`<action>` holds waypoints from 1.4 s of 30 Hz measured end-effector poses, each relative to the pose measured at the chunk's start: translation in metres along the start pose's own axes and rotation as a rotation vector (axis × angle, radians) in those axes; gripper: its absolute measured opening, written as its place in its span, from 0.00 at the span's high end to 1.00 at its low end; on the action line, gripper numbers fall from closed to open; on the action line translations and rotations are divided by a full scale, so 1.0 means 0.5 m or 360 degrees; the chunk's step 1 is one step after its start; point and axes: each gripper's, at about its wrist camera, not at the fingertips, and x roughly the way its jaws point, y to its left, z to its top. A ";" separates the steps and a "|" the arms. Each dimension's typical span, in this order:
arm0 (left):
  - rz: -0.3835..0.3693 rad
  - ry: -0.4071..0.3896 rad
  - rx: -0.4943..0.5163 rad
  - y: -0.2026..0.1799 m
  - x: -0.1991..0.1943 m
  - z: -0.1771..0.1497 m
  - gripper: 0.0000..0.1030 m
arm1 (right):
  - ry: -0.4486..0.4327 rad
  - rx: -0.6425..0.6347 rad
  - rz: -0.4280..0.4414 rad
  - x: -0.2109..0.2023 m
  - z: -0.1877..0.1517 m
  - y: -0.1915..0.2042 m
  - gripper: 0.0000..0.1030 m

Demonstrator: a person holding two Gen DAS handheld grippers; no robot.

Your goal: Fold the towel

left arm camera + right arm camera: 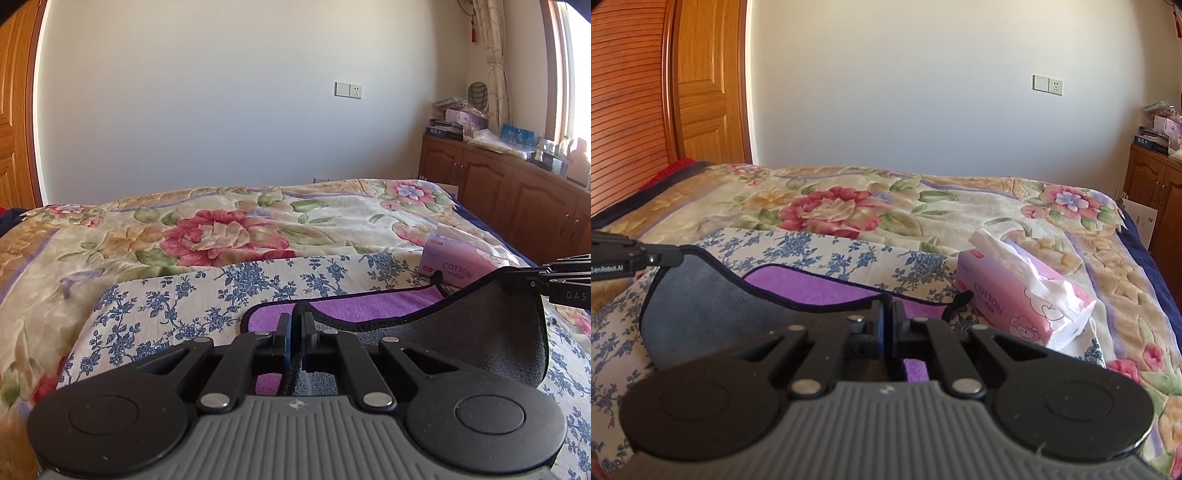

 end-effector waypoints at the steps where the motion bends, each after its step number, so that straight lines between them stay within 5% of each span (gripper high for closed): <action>1: -0.0001 -0.0003 0.0000 0.001 0.001 0.001 0.94 | -0.0002 -0.0004 -0.0001 0.002 0.000 -0.001 0.95; 42: 0.0118 -0.0101 0.0044 0.017 0.115 0.052 0.94 | -0.0184 0.0008 -0.0117 0.098 0.035 -0.050 0.95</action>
